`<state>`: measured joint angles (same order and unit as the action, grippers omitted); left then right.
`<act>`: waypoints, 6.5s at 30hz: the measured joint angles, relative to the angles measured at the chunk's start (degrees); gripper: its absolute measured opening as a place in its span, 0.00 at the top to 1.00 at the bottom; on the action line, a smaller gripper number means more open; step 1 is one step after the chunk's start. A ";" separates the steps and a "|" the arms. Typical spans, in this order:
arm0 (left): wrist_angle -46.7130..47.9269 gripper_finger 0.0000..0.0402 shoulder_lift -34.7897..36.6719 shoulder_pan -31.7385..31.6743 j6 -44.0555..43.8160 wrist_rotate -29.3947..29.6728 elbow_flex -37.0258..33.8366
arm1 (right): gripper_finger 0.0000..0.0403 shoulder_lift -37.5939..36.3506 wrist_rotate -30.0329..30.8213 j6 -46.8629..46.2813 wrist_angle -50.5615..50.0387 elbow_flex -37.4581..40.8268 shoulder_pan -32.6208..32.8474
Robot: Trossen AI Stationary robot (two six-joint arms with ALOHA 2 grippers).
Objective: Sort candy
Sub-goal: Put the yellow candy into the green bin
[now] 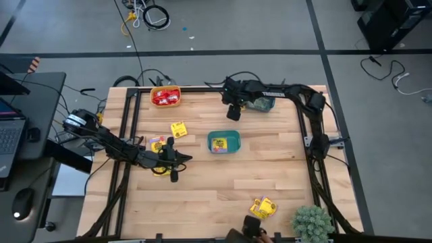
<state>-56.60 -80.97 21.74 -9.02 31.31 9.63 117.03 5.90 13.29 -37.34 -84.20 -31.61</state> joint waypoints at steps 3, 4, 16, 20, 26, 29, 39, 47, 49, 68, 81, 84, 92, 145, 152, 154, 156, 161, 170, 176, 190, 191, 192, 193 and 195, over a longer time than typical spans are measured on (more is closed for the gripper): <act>0.00 0.99 0.00 0.00 -0.02 0.00 0.00 | 0.58 1.56 -0.17 0.55 -0.08 0.00 -0.74; 0.02 0.99 0.00 0.00 0.00 0.00 0.00 | 0.60 2.07 -0.19 0.85 -0.19 0.00 -0.87; 0.40 0.99 0.00 0.00 -0.02 0.00 0.00 | 0.92 3.32 -1.27 3.03 -1.34 0.00 -0.90; 0.42 0.99 0.00 0.00 -0.02 0.00 0.00 | 0.98 -0.78 -1.14 3.18 -2.21 0.07 0.39; 0.45 0.99 0.00 0.00 -0.02 0.00 0.00 | 1.00 -8.40 -1.02 0.37 -7.77 0.04 4.88; 0.61 0.99 0.00 0.00 -0.02 0.02 0.00 | 0.99 -12.47 -0.68 -0.05 -8.85 -0.05 9.29; 0.81 0.99 0.00 0.00 -0.36 0.04 0.00 | 0.91 -10.73 1.30 -10.65 -2.57 -0.01 9.39; 1.24 0.99 0.00 0.00 -0.42 0.04 0.00 | 0.67 -1.81 -2.96 -14.66 -0.59 0.00 1.95; 1.44 0.99 0.00 0.00 -0.44 0.04 0.00 | 0.62 0.23 -3.02 -14.68 -0.17 0.00 1.00; 2.12 0.99 0.00 0.00 -0.39 0.07 0.02 | 0.99 -3.22 -2.72 -9.62 0.97 0.01 3.04; 2.12 0.99 0.00 0.00 -0.26 0.13 0.02 | 1.00 -15.33 2.89 -8.41 -8.46 -0.04 25.42; 2.12 0.99 0.00 0.00 -0.24 0.13 0.02 | 1.00 -13.73 6.76 -6.06 -9.24 0.37 30.92; 2.14 0.99 0.00 0.00 -0.46 0.15 0.02 | 1.00 -9.53 13.05 -3.87 -8.67 4.84 33.70; 69.86 0.69 3.19 -25.89 3.16 -11.71 21.99 | 0.75 -17.88 18.59 -18.26 -2.12 7.56 42.27; 65.82 0.59 -2.40 -28.34 6.06 -6.58 21.99 | 0.76 -17.86 18.72 -18.29 -2.26 7.56 42.52; 65.00 0.60 -3.64 -28.95 7.22 -6.42 22.07 | 0.77 -17.86 18.74 -18.28 -2.29 7.56 42.52; 64.33 0.61 -4.71 -29.55 7.32 -6.00 22.25 | 0.77 -17.86 18.74 -18.28 -2.34 7.58 42.52; 63.33 0.79 -5.04 -30.16 8.29 -7.11 22.21 | 0.80 -17.84 18.74 -18.26 -2.55 7.58 42.58; 62.23 0.99 -3.60 -29.97 12.04 -8.07 21.92 | 0.83 -18.12 23.95 -19.59 -6.89 7.59 44.57; 58.09 1.00 -2.01 -26.46 13.47 -13.45 24.45 | 0.86 -21.38 29.99 -27.14 -17.38 7.59 45.92; 57.91 1.00 -4.18 -18.99 19.34 -16.24 42.06 | 0.92 -27.90 35.87 -45.28 -29.79 7.61 45.91; 58.57 1.00 -5.44 -19.01 19.05 -16.25 43.10 | 0.92 -27.93 36.09 -45.28 -29.99 7.61 45.91; 58.55 1.00 -6.66 -19.15 18.90 -16.24 44.43 | 0.92 -28.01 36.28 -45.28 -30.03 7.61 45.91; 58.51 1.00 -8.04 -19.17 18.59 -16.28 45.52 | 0.92 -28.06 36.39 -45.28 -30.05 7.61 45.91; 59.25 1.00 -11.37 -19.26 17.71 -16.40 48.02 | 0.92 -28.18 36.58 -45.61 -30.25 7.61 45.91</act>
<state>2.65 -92.33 2.48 8.69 14.91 57.65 88.85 42.49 -32.32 -67.59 -76.60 14.31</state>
